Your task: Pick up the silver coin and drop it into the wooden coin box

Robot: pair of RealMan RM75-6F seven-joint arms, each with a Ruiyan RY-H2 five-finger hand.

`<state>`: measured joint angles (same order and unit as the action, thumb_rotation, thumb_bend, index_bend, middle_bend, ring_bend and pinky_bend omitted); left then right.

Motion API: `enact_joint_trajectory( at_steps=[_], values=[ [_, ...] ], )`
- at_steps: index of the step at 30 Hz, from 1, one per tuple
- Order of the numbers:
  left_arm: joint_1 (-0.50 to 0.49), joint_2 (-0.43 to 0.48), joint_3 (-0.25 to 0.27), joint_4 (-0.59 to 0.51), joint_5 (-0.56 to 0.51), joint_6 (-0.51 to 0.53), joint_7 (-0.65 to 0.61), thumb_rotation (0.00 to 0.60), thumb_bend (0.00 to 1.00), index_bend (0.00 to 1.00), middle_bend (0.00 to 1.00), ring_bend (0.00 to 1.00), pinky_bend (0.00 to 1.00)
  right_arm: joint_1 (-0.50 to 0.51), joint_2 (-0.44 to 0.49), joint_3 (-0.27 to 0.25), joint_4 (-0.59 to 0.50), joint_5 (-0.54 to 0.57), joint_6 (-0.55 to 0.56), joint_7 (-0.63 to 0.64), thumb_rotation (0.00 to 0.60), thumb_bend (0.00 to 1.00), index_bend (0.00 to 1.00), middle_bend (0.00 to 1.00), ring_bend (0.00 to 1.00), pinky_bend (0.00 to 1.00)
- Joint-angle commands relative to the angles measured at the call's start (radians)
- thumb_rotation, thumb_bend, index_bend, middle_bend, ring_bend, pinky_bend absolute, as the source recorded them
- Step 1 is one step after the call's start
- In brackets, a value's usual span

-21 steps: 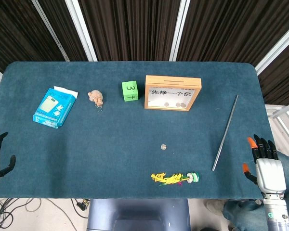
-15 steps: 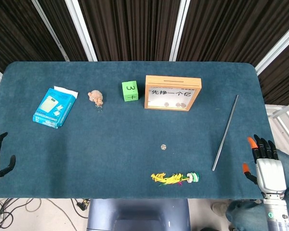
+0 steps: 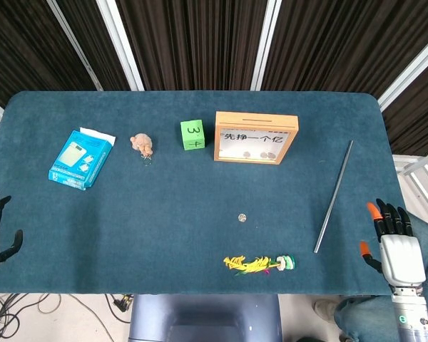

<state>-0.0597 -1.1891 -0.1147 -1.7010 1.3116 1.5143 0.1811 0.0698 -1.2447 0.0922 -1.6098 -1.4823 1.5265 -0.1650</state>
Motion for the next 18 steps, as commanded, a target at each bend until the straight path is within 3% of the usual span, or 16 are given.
enact_joint_trajectory(
  at_steps=[1,8,14,18],
  values=[
    [0.0,-0.001,0.0,-0.002,-0.003,-0.002,0.0,0.6,0.4,0.15,0.03,0.04,0.0,0.002,-0.004,0.002,0.004,0.005,-0.005,0.013,0.6,0.45,0.01,0.01,0.0,0.0],
    [-0.002,-0.002,-0.004,-0.006,-0.013,-0.007,0.002,0.6,0.4,0.15,0.03,0.04,0.0,0.027,0.004,0.01,-0.009,0.013,-0.051,0.071,0.6,0.45,0.06,0.01,0.0,0.0],
    [-0.002,-0.002,-0.002,-0.01,-0.014,-0.008,0.003,0.6,0.4,0.15,0.03,0.04,0.0,0.108,0.032,0.021,-0.056,0.054,-0.214,0.093,0.6,0.45,0.17,0.01,0.0,0.0],
    [-0.002,-0.001,-0.003,-0.013,-0.019,-0.012,-0.001,0.6,0.4,0.15,0.03,0.04,0.0,0.175,-0.029,0.052,-0.041,0.09,-0.3,0.116,0.6,0.44,0.21,0.01,0.0,0.0]
  ],
)
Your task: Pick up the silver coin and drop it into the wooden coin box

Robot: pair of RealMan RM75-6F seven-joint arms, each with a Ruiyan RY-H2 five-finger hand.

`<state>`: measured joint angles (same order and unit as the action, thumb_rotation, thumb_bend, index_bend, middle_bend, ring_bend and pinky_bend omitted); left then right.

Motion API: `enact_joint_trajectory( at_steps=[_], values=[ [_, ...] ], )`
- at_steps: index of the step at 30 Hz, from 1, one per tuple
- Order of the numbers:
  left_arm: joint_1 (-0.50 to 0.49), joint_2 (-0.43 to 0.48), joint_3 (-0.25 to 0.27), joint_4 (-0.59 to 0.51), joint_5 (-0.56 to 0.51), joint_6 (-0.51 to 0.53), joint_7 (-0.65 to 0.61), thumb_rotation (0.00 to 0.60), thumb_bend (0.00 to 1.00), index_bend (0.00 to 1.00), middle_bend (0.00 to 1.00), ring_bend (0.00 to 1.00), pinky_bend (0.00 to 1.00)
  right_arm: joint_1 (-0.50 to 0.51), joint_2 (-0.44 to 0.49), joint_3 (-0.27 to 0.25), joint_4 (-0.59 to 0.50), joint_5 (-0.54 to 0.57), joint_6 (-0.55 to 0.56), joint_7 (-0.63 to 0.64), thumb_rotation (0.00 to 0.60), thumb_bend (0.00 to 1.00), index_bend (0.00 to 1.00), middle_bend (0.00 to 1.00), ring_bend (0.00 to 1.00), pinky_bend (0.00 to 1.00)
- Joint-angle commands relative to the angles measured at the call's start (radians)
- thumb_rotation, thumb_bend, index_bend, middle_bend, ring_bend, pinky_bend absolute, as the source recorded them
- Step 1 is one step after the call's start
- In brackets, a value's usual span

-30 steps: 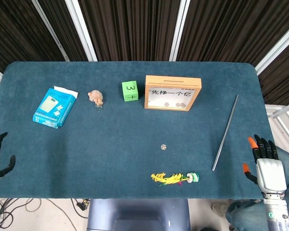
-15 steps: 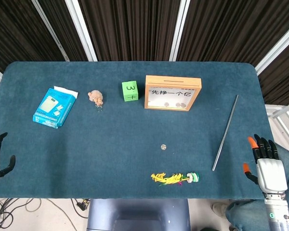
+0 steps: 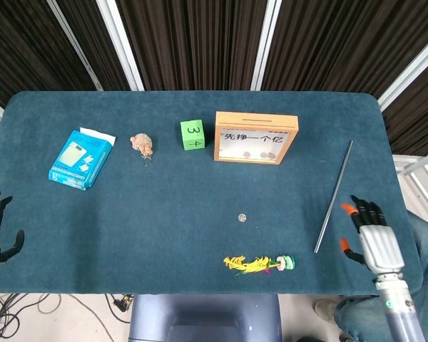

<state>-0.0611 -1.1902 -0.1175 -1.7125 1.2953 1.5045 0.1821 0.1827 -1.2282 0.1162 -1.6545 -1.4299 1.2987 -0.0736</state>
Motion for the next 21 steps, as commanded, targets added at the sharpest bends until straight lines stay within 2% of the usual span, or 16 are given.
enact_joint_trajectory(
  at_steps=[1,11,21],
  values=[
    [-0.001,0.001,-0.001,-0.003,-0.005,-0.005,-0.003,0.6,0.4,0.15,0.03,0.04,0.0,0.075,-0.062,0.033,0.015,0.045,-0.087,0.027,0.6,0.44,0.21,0.01,0.0,0.0],
    [-0.001,0.009,-0.001,-0.006,-0.005,-0.01,-0.015,0.6,0.4,0.15,0.03,0.04,0.0,0.186,-0.203,0.068,0.115,0.097,-0.192,-0.034,0.6,0.44,0.28,0.01,0.0,0.0],
    [-0.001,0.011,-0.001,-0.007,-0.009,-0.013,-0.021,0.6,0.4,0.15,0.03,0.04,0.0,0.264,-0.329,0.067,0.208,0.134,-0.267,-0.079,0.6,0.44,0.31,0.01,0.0,0.0]
  ],
)
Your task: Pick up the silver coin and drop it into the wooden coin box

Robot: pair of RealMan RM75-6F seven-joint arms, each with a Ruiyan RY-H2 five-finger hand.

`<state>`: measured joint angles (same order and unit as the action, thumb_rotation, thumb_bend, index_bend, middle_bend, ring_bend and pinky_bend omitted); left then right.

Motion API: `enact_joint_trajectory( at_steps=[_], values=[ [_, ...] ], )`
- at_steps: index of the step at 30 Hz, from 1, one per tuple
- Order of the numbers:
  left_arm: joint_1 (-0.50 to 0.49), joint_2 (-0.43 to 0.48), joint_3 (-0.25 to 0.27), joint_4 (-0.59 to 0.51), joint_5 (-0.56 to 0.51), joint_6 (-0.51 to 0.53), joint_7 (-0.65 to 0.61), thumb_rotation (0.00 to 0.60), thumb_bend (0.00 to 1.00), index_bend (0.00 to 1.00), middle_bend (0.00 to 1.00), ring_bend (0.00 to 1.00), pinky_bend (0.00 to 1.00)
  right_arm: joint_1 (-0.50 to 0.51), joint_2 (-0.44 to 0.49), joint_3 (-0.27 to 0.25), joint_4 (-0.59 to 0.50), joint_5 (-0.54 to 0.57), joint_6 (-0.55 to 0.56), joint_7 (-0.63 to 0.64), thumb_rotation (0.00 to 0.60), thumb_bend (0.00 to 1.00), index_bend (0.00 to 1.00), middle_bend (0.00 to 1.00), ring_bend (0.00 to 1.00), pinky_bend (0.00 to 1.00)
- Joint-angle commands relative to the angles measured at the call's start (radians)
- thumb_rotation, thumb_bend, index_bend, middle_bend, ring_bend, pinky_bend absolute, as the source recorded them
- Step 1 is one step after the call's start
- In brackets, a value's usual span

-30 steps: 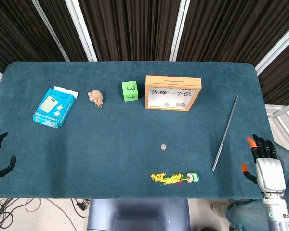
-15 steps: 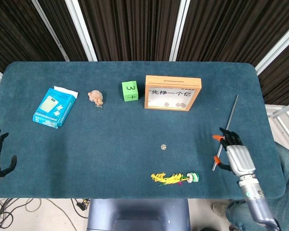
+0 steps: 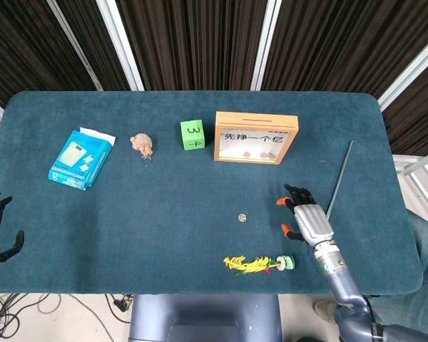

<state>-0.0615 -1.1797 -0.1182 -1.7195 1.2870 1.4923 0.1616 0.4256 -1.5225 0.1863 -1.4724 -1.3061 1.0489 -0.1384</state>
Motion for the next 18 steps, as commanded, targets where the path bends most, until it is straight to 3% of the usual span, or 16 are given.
enact_joint_trajectory(
  at_steps=[1,18],
  values=[
    [0.0,0.001,0.0,0.0,-0.001,-0.001,-0.001,0.6,0.4,0.15,0.03,0.04,0.0,0.027,-0.046,-0.005,0.034,0.012,-0.02,-0.018,0.6,0.44,0.31,0.01,0.0,0.0],
    [-0.001,0.005,0.002,-0.001,0.0,-0.005,-0.006,0.6,0.4,0.15,0.03,0.04,0.0,0.096,-0.161,-0.022,0.105,0.011,-0.037,-0.071,0.6,0.44,0.33,0.01,0.0,0.0]
  ],
)
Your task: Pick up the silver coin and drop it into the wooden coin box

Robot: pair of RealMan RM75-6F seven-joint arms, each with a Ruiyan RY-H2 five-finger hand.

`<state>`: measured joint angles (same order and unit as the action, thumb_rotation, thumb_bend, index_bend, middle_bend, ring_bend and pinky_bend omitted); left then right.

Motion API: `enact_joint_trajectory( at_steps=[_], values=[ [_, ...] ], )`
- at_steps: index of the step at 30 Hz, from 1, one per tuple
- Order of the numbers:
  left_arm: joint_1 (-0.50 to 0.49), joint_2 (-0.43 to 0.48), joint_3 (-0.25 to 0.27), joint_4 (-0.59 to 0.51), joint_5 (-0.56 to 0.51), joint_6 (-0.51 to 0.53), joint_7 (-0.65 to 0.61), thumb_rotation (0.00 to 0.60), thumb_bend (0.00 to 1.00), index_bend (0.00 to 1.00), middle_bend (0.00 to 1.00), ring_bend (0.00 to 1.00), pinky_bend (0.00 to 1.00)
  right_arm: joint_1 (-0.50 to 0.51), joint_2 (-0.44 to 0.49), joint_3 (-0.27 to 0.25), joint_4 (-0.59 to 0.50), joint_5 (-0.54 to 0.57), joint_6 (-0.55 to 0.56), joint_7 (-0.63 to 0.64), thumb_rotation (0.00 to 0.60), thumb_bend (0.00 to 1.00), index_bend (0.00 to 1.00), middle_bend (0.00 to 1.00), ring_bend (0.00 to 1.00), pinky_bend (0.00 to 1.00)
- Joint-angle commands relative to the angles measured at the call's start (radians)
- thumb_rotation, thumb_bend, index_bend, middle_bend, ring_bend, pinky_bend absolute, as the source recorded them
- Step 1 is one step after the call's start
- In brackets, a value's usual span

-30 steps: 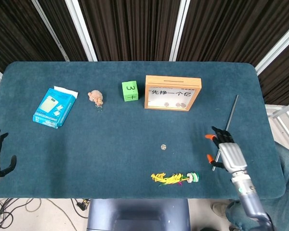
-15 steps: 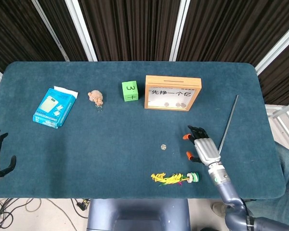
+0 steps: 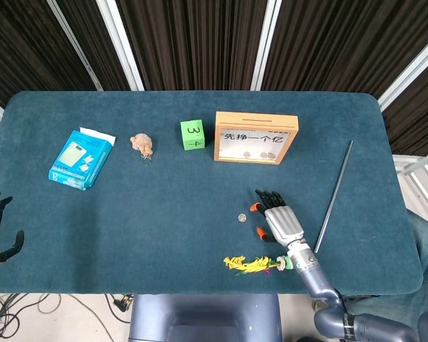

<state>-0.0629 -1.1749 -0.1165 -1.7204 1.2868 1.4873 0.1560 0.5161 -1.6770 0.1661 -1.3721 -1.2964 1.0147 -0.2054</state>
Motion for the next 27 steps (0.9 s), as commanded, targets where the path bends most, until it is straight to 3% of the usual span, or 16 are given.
enact_joint_trajectory(
  at_steps=[1,27],
  values=[
    [0.0,0.0,0.0,0.0,0.0,0.0,0.0,0.6,0.4,0.15,0.03,0.04,0.0,0.009,-0.011,-0.002,0.008,0.002,-0.004,-0.005,0.6,0.44,0.33,0.01,0.0,0.0],
    [-0.001,0.002,0.001,0.0,-0.001,-0.001,-0.003,0.6,0.4,0.15,0.03,0.04,0.0,0.038,-0.074,-0.02,0.068,0.019,-0.006,-0.015,0.6,0.44,0.37,0.01,0.0,0.0]
  ],
)
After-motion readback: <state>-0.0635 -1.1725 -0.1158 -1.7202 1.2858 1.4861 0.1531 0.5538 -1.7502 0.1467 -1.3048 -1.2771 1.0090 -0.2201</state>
